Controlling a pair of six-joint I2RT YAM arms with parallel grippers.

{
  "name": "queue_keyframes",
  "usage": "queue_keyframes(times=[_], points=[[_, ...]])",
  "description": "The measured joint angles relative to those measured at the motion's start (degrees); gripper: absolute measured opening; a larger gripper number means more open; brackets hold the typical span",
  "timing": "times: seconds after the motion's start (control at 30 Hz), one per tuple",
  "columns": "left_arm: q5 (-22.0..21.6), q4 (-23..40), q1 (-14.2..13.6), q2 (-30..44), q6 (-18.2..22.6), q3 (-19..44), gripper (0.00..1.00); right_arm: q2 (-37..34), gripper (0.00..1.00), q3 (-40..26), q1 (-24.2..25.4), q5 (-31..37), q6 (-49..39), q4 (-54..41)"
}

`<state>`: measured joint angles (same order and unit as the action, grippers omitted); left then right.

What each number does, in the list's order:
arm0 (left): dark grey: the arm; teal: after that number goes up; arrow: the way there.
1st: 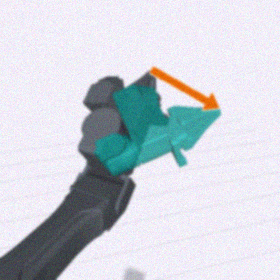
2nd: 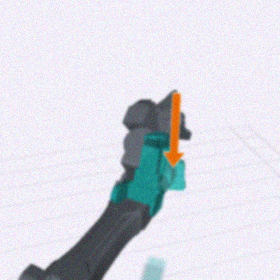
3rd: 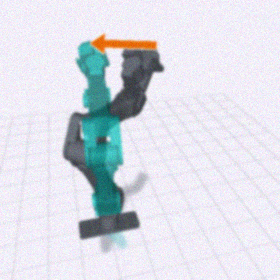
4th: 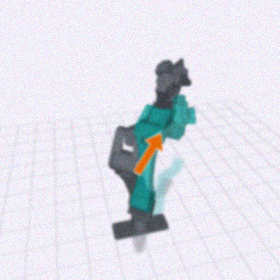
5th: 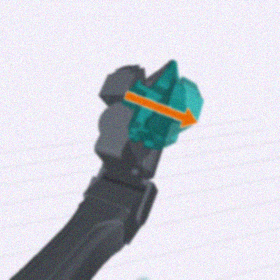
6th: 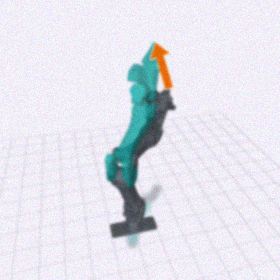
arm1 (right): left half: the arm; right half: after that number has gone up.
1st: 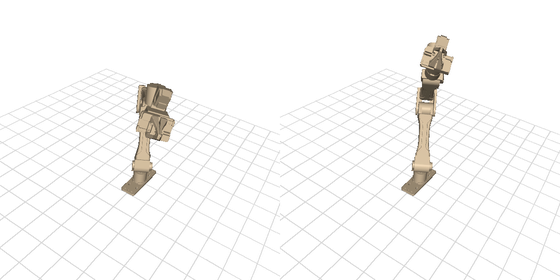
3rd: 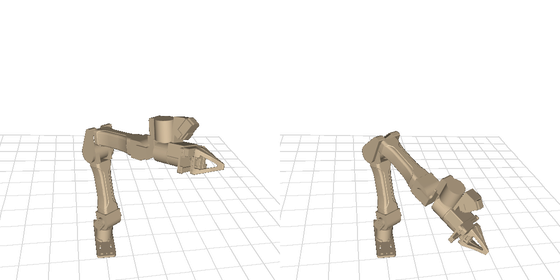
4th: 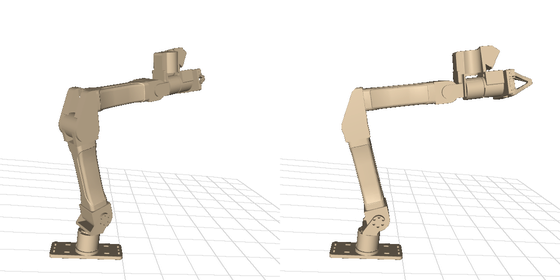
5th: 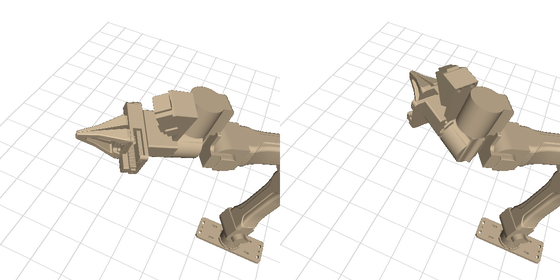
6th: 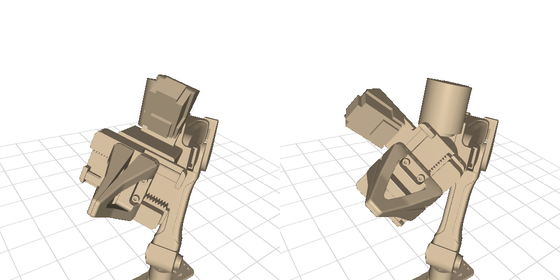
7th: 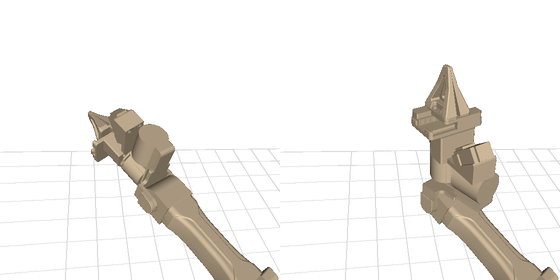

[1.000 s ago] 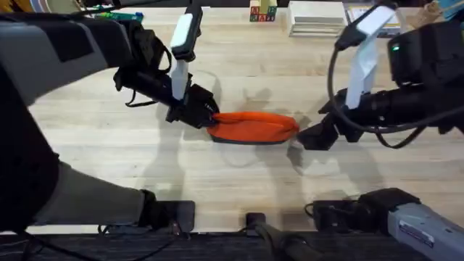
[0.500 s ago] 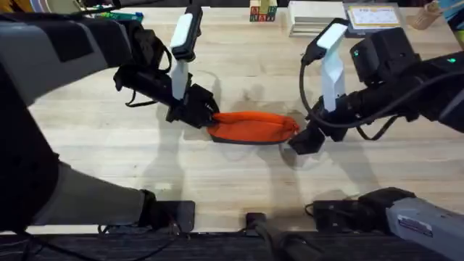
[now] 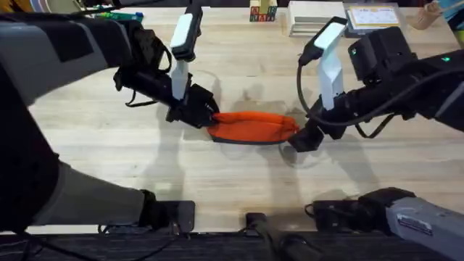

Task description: Unzip the bag, pick up the pens from the table one at a time and place them inside, then zip the bag closed.

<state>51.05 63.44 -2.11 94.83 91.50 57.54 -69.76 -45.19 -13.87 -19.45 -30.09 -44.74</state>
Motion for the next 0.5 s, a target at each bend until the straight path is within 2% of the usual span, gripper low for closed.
queue_keyframes(times=[0.5], points=[[0.0,0.0,0.0,0.0,0.0,0.0,0.043,-1.65,0.997,-0.09,0.0,0.36,0.0,0.1]])
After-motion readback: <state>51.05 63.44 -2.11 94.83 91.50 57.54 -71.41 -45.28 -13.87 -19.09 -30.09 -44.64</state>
